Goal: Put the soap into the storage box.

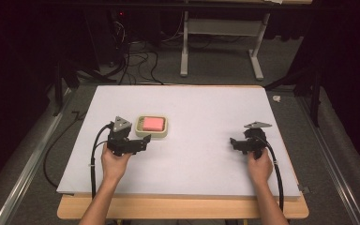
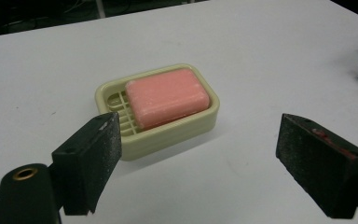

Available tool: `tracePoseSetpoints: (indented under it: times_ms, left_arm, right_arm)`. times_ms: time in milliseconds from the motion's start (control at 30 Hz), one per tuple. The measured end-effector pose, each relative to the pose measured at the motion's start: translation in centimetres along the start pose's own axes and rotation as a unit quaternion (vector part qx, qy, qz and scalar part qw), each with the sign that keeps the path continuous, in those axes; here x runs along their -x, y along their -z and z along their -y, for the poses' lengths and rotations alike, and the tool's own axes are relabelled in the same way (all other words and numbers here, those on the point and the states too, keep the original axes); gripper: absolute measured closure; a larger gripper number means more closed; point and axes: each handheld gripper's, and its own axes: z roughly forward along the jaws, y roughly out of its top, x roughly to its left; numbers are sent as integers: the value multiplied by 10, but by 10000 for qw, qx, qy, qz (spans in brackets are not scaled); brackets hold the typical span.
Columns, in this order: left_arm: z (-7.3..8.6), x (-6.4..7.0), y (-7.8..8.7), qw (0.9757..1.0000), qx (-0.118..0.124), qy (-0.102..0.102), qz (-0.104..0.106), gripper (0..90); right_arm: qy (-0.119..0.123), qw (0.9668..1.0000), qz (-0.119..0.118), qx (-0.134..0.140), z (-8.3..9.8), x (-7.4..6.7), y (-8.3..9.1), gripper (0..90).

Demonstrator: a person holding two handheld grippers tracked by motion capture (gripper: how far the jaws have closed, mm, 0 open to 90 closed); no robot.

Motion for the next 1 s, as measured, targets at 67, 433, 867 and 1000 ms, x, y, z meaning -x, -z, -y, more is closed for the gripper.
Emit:
tracePoseSetpoints:
  times_ms: [67,433,867,1000]
  left_arm:
    - [2,1,2,10000,2,-7,25,150]
    - [13,1,10,10000,-52,50,25,150]
    - [24,-1,15,9999,-53,106,35,152]
    - [26,-1,15,9999,-72,111,43,152]
  right_arm:
    - [0,10000,0,1,0,0,0,146]
    - [-1,10000,1,0,0,0,0,146]
    - [1,10000,2,2,0,0,0,146]
    - [-3,10000,4,1,0,0,0,146]
